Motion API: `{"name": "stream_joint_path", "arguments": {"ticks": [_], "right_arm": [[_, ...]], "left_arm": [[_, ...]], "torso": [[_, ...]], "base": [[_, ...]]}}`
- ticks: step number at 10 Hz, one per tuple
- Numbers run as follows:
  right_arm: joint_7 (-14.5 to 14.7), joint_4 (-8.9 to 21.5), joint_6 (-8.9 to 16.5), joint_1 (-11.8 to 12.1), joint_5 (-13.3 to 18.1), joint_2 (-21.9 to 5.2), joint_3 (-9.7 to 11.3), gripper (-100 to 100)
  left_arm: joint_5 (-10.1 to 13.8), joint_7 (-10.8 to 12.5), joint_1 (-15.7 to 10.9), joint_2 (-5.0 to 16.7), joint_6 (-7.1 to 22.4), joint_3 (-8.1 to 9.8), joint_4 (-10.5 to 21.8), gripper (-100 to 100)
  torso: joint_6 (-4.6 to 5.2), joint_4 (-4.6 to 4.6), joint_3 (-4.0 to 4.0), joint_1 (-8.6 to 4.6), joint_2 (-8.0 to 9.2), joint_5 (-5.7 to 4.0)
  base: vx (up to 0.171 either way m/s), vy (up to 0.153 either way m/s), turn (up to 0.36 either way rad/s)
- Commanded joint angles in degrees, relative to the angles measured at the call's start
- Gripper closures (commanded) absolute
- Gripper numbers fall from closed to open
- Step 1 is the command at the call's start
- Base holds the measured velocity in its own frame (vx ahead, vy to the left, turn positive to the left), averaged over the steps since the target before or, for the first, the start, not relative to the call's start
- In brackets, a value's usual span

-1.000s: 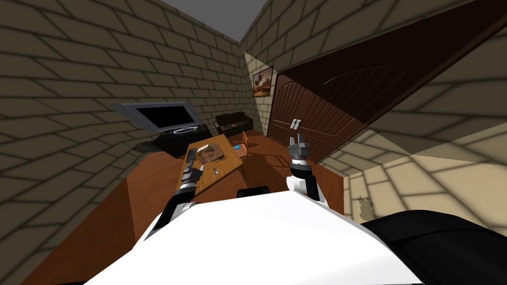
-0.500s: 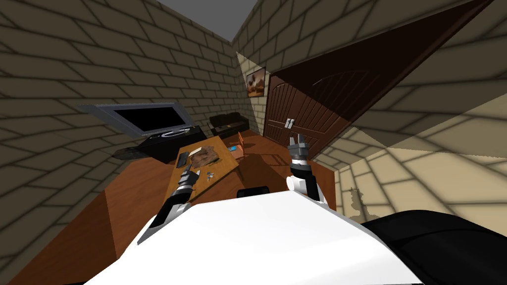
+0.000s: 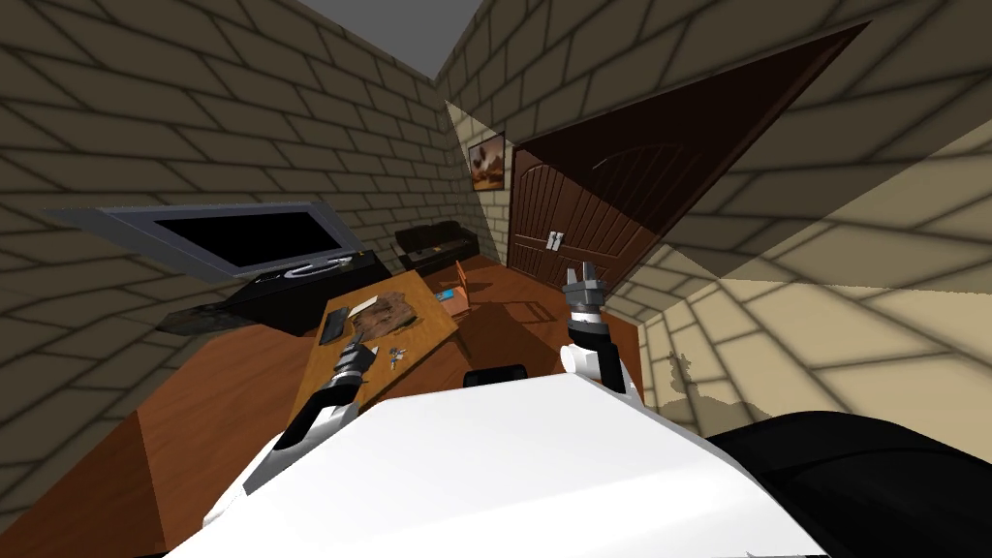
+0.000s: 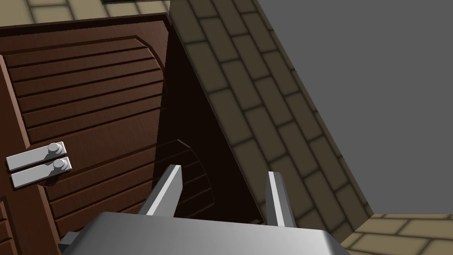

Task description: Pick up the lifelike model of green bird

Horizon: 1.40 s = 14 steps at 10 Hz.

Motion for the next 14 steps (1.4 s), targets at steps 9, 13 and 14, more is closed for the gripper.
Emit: {"name": "stream_joint_path", "arguments": {"ticks": [9,13,14], "right_arm": [[0.00,0.00,0.00,0.01,0.00,0.00,-0.01,0],[0.00,0.00,0.00,0.01,0.00,0.00,-0.01,0],[0.00,0.00,0.00,0.01,0.00,0.00,-0.01,0]], "left_arm": [[4.25,-3.16,-5.25,5.51,11.58,6.14,15.37,-100],[5.12,-4.05,-6.72,6.66,14.25,7.44,20.34,-100],[5.12,-4.05,-6.72,6.66,14.25,7.44,21.19,-100]], "torso": [[-0.06,-0.01,-0.02,0.03,-0.02,0.01],[-0.02,0.01,0.01,0.08,0.01,0.01],[-0.04,-0.01,-0.01,0.09,-0.01,0.03]], "base": [[0.045,-0.029,-0.110],[0.044,-0.012,-0.066],[0.028,-0.002,-0.003]]}}
